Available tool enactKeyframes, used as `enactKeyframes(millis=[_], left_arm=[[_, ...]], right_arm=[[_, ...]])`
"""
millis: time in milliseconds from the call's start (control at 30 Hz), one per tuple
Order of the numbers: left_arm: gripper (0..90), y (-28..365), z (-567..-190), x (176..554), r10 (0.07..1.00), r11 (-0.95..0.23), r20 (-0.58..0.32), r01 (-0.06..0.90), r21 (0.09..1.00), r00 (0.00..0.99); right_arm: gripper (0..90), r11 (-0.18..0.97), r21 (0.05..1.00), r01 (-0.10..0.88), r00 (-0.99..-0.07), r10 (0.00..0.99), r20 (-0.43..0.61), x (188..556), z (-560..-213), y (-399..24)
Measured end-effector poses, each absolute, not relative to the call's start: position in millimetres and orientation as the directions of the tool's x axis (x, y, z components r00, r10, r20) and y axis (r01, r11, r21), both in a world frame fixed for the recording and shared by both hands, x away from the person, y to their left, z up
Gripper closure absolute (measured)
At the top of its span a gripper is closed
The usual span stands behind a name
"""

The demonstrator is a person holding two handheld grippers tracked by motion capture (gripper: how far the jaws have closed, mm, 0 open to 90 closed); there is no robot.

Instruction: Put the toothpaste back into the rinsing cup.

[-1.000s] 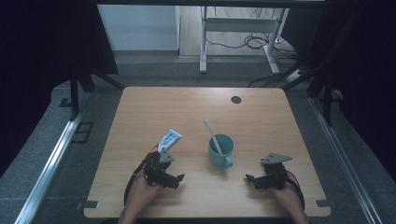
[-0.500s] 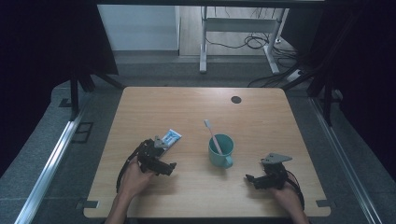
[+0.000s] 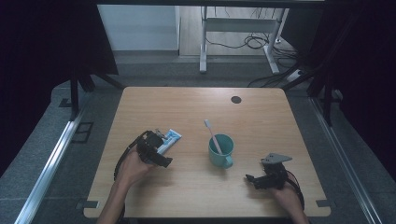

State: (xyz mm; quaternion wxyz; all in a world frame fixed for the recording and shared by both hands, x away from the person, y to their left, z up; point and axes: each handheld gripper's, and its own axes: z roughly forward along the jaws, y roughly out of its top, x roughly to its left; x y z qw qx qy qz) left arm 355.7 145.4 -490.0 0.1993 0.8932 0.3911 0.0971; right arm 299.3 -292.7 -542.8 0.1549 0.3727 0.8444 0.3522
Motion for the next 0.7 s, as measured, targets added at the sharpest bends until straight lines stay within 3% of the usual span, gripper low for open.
enactKeyframes(millis=[700], left_arm=[[22.2, 137.2, -483.0, 400.7, 0.743, -0.658, 0.039, 0.72, 0.221, 0.668]], right_arm=[[4.3, 0.475, 0.709, 0.521, -0.674, 0.739, 0.0, 299.4, -542.7, -292.7]])
